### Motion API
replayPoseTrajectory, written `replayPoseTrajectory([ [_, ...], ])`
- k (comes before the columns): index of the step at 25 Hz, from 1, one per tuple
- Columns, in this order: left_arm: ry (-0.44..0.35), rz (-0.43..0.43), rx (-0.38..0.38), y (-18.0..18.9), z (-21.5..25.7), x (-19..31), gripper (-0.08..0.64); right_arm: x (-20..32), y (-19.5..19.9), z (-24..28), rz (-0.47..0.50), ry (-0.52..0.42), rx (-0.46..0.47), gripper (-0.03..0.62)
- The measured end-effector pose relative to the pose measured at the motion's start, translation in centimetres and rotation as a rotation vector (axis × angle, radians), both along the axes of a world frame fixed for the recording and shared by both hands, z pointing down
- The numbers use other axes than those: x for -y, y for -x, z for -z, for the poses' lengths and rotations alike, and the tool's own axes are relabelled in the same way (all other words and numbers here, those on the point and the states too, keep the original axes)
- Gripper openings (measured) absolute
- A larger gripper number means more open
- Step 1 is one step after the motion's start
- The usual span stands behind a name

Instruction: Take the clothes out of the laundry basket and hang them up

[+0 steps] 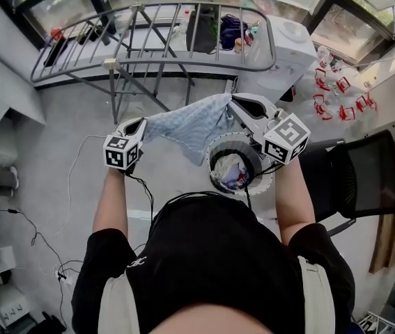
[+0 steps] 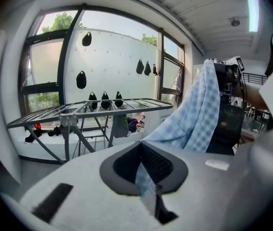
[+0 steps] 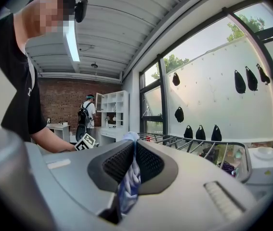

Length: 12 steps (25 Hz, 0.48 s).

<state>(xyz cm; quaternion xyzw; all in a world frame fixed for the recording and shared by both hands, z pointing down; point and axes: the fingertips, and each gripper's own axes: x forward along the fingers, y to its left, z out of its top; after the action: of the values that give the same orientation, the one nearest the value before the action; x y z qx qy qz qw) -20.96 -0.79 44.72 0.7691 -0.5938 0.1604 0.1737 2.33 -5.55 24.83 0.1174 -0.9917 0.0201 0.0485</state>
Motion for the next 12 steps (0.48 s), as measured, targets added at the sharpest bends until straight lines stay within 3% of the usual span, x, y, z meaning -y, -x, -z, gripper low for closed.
replayPoseTrajectory([
  [12, -0.248, 0.201, 0.132, 7.3, 12.7, -3.8, 0.006, 1.5, 3.5, 0.5, 0.007, 0.009, 0.047, 0.031],
])
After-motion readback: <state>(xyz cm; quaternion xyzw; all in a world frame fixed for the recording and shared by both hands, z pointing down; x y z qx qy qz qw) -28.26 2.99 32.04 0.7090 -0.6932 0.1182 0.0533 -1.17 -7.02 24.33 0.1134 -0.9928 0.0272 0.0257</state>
